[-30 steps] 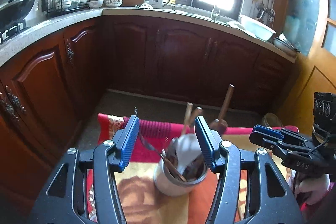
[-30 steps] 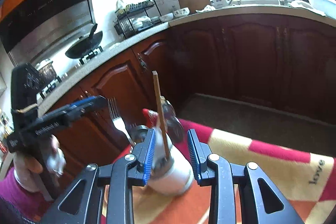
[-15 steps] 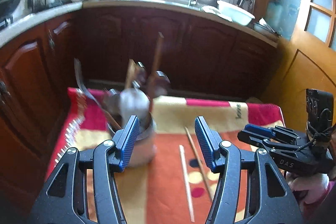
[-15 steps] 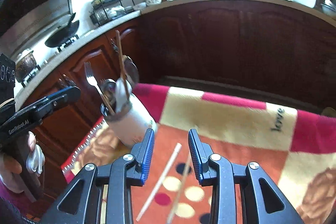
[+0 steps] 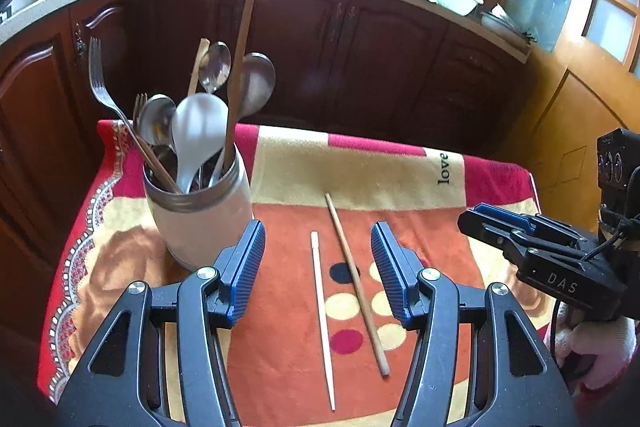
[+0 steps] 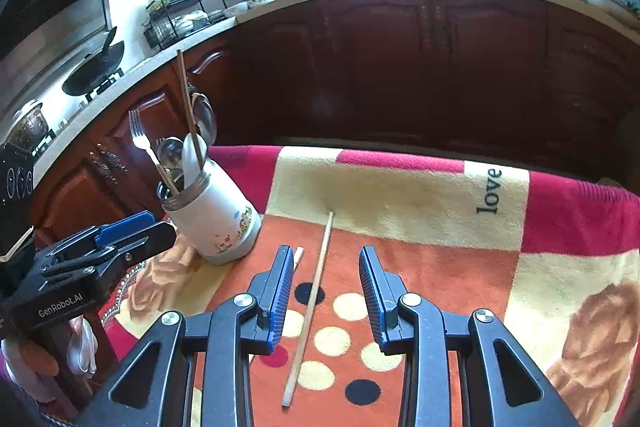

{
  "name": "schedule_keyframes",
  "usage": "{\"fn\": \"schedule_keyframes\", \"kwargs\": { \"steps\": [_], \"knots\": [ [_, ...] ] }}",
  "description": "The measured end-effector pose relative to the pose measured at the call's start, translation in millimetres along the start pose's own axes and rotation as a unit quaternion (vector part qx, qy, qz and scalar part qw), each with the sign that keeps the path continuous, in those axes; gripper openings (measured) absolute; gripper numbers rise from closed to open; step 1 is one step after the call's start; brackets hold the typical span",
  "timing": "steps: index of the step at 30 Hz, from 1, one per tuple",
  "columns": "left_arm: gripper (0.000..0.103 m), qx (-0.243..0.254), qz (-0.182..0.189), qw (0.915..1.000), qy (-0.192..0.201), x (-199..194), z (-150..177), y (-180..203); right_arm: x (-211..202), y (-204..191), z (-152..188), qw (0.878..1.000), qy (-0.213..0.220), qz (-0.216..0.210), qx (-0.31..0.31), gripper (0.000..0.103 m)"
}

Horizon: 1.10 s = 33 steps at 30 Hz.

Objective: Organize utensils
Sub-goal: 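Close the left tool on the white chopstick while the right closes on the wooden chopstick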

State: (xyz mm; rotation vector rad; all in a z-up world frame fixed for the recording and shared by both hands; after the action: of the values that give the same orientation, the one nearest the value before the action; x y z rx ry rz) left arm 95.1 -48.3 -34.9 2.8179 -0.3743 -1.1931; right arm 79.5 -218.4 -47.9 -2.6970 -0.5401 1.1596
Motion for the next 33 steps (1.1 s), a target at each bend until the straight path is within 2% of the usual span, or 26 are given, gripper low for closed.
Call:
{"fn": "schedule_keyframes", "kwargs": {
  "steps": [19, 25, 26, 33],
  "knots": [
    [0.055, -0.010, -0.018, 0.9987, -0.046, 49.5, 20.6, -10.5, 48.6, 20.7, 23.4, 0.998, -0.047, -0.011, 0.034, 0.032],
    [0.055, -0.033, -0.008, 0.9964, -0.077, 70.2, 34.0, -19.3, 84.6, 17.9, 19.9, 0.997, -0.066, -0.026, 0.022, 0.032],
    [0.055, -0.035, -0.007, 0.9960, -0.081, 73.3, 35.4, -20.8, 92.0, 17.8, 18.7, 0.997, -0.069, -0.026, 0.020, 0.029],
    [0.055, -0.038, -0.002, 0.9942, -0.100, 92.3, 39.4, -27.3, 149.3, 8.1, 6.4, 0.994, -0.102, -0.035, 0.004, 0.026]
  ]
}}
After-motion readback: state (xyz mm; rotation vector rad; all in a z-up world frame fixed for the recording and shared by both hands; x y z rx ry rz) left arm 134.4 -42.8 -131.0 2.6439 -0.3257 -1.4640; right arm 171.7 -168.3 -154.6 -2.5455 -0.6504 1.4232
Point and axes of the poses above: each gripper's, at about its wrist camera, not at the fingertips, and x roughly the way its jaws point, y to its right, z to its underside, the point moved 7 cm from there along x, roughly the way its jaws point, and after that the axes turned 4 degrees about -z, right-handed, at the moved point
